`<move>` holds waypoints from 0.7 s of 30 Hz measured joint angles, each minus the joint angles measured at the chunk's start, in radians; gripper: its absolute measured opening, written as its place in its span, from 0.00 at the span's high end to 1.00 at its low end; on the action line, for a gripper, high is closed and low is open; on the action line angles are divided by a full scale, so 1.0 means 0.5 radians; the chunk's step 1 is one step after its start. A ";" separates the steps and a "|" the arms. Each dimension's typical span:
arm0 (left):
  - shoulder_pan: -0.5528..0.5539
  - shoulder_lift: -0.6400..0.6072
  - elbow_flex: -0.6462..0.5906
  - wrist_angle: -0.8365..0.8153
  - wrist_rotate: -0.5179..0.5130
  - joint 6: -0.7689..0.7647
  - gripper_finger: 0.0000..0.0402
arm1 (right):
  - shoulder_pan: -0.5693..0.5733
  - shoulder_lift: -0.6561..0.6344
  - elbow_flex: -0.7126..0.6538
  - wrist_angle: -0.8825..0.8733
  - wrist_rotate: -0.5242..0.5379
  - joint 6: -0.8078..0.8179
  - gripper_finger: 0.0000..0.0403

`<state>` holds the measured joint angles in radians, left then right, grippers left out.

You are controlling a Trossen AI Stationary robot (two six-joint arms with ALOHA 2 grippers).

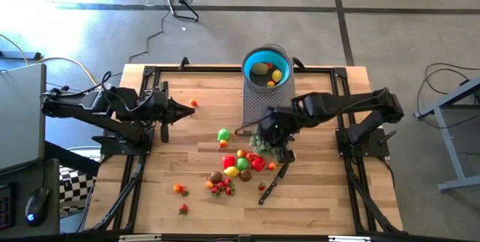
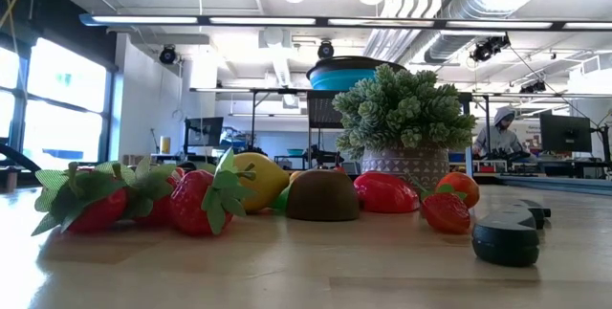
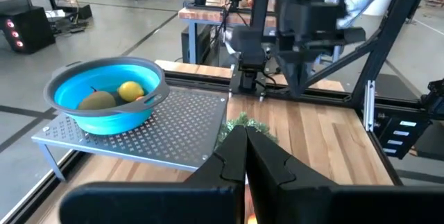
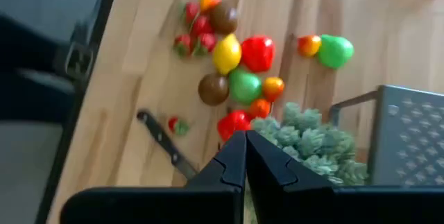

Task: Pick & Place Fruit
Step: Put the black knife on the shelf

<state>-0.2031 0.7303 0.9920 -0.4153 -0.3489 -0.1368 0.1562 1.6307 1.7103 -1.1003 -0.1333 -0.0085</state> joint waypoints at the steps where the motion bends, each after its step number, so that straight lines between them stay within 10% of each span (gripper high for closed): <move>1: 0.000 0.000 0.001 0.000 0.000 0.000 1.00 | 0.021 0.007 0.000 0.006 -0.001 -0.036 0.99; 15: 0.000 0.002 0.002 -0.014 0.027 0.000 1.00 | 0.267 0.024 -0.146 0.117 0.011 0.163 0.99; 21: 0.000 0.002 0.002 -0.014 0.035 -0.006 1.00 | 0.473 0.025 -0.270 0.267 0.327 0.143 0.99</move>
<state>-0.2031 0.7311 0.9928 -0.4221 -0.3314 -0.1396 0.3925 1.6432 1.5751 -0.9671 0.0302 0.0629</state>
